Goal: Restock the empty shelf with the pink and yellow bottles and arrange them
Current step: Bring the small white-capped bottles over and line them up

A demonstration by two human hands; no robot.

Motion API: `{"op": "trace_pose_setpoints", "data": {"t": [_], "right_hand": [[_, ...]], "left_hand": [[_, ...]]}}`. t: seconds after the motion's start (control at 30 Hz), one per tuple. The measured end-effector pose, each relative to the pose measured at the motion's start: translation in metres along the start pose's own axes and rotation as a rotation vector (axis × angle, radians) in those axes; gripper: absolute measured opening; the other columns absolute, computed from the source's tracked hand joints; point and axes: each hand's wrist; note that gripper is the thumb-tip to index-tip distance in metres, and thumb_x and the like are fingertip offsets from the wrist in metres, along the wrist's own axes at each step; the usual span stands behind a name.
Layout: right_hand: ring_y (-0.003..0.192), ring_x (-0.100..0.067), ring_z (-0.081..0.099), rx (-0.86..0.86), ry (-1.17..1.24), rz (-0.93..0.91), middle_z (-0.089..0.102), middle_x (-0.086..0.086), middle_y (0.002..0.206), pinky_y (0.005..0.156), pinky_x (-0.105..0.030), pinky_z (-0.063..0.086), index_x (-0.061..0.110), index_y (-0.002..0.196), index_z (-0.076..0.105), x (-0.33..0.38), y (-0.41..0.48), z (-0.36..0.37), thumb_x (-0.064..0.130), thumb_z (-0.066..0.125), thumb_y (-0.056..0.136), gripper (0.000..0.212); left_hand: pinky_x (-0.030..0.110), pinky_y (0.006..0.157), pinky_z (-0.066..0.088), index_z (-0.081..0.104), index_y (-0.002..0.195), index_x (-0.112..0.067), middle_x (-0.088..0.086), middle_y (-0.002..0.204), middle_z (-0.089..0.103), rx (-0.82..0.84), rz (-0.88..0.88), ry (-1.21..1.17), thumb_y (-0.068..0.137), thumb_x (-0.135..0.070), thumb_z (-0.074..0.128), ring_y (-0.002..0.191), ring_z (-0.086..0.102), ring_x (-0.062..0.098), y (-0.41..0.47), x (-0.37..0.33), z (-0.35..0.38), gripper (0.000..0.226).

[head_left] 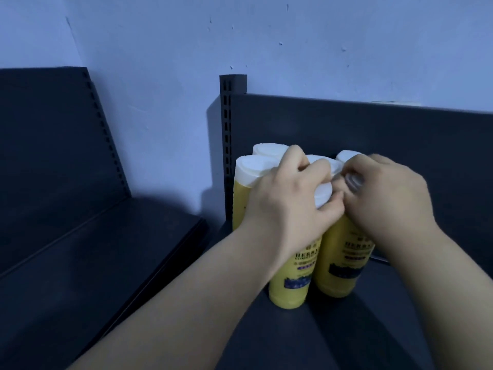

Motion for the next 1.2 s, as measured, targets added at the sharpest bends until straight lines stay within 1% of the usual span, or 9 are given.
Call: {"op": "trace_pose_setpoints", "data": {"t": [0.13, 0.23, 0.27, 0.4, 0.63, 0.77, 0.9, 1.1, 1.2], "right_hand": [[0.061, -0.036, 0.050, -0.008, -0.017, -0.046, 0.050, -0.007, 0.068, 0.054, -0.030, 0.030, 0.008, 0.073, 0.059, -0.004, -0.002, -0.004, 0.031, 0.054, 0.081, 0.025], [0.063, -0.034, 0.050, 0.043, -0.029, -0.116, 0.048, -0.006, 0.070, 0.054, -0.030, 0.029, 0.010, 0.073, 0.052, -0.008, -0.008, -0.011, 0.036, 0.053, 0.081, 0.027], [0.062, -0.034, 0.050, 0.041, -0.032, -0.145, 0.048, -0.006, 0.070, 0.054, -0.030, 0.028, 0.011, 0.074, 0.053, -0.010, -0.011, -0.015, 0.037, 0.053, 0.081, 0.027], [0.049, -0.028, 0.040, -0.080, 0.078, -0.254, 0.050, -0.009, 0.063, 0.050, -0.027, 0.025, 0.008, 0.069, 0.059, -0.016, -0.031, -0.024, 0.036, 0.055, 0.078, 0.030], [0.064, -0.030, 0.056, -0.153, 0.325, -0.344, 0.059, -0.005, 0.070, 0.049, -0.025, 0.035, 0.012, 0.074, 0.068, 0.008, -0.058, -0.043, 0.035, 0.052, 0.073, 0.028], [0.066, -0.024, 0.055, -0.166, 0.498, -0.405, 0.060, -0.002, 0.071, 0.053, -0.026, 0.034, 0.015, 0.075, 0.069, 0.052, -0.062, -0.074, 0.030, 0.059, 0.073, 0.018], [0.066, -0.025, 0.056, -0.196, 0.679, -0.510, 0.062, -0.003, 0.073, 0.055, -0.028, 0.042, 0.016, 0.077, 0.070, 0.111, -0.070, -0.108, 0.031, 0.057, 0.076, 0.019], [0.065, -0.020, 0.054, -0.075, 0.838, -0.643, 0.059, 0.004, 0.072, 0.053, -0.027, 0.041, 0.023, 0.075, 0.065, 0.212, -0.112, -0.130, 0.036, 0.058, 0.074, 0.014], [0.064, -0.018, 0.052, -0.045, 0.907, -0.722, 0.057, 0.005, 0.071, 0.051, -0.026, 0.039, 0.023, 0.074, 0.064, 0.271, -0.142, -0.138, 0.036, 0.057, 0.075, 0.015]], "left_hand": [[0.017, 0.052, 0.029, 0.064, 0.082, -0.016, 0.003, 0.084, 0.054, 0.023, -0.055, 0.104, 0.068, -0.032, 0.068, 0.057, 0.052, 0.018, -0.006, -0.007, 0.000, 0.022], [0.028, 0.051, 0.043, 0.069, 0.089, -0.013, 0.006, 0.077, 0.058, 0.009, -0.094, 0.148, 0.068, -0.034, 0.058, 0.060, 0.055, 0.025, -0.010, -0.011, -0.005, 0.032], [0.027, 0.052, 0.042, 0.069, 0.092, -0.013, 0.007, 0.077, 0.059, 0.022, -0.122, 0.170, 0.068, -0.034, 0.058, 0.062, 0.056, 0.027, -0.012, -0.017, -0.008, 0.035], [0.026, 0.057, 0.037, 0.067, 0.094, -0.014, 0.006, 0.082, 0.060, 0.045, -0.132, 0.293, 0.072, -0.039, 0.051, 0.065, 0.053, 0.023, -0.027, -0.039, -0.019, 0.038], [0.028, 0.063, 0.051, 0.070, 0.096, -0.011, 0.004, 0.087, 0.062, -0.127, -0.082, 0.262, 0.074, -0.032, 0.060, 0.073, 0.060, 0.017, -0.080, -0.071, -0.074, 0.032], [0.025, 0.068, 0.049, 0.072, 0.097, -0.011, 0.003, 0.090, 0.063, -0.171, -0.107, 0.349, 0.077, -0.030, 0.060, 0.077, 0.060, 0.016, -0.101, -0.082, -0.131, 0.030], [0.021, 0.071, 0.045, 0.072, 0.099, -0.011, 0.001, 0.090, 0.063, -0.242, -0.170, 0.492, 0.077, -0.027, 0.063, 0.080, 0.057, 0.010, -0.127, -0.084, -0.197, 0.029], [0.023, 0.072, 0.045, 0.070, 0.101, -0.018, -0.001, 0.093, 0.062, -0.288, -0.295, 0.740, 0.077, -0.035, 0.059, 0.083, 0.055, 0.009, -0.189, -0.076, -0.296, 0.032], [0.031, 0.068, 0.050, 0.070, 0.101, -0.019, -0.002, 0.093, 0.062, -0.287, -0.356, 0.823, 0.077, -0.038, 0.058, 0.081, 0.059, 0.013, -0.229, -0.072, -0.351, 0.033]]}}
Point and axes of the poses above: each hand's wrist, its own y-axis towards the middle knuckle, its own z-axis out of the palm, x = y × z
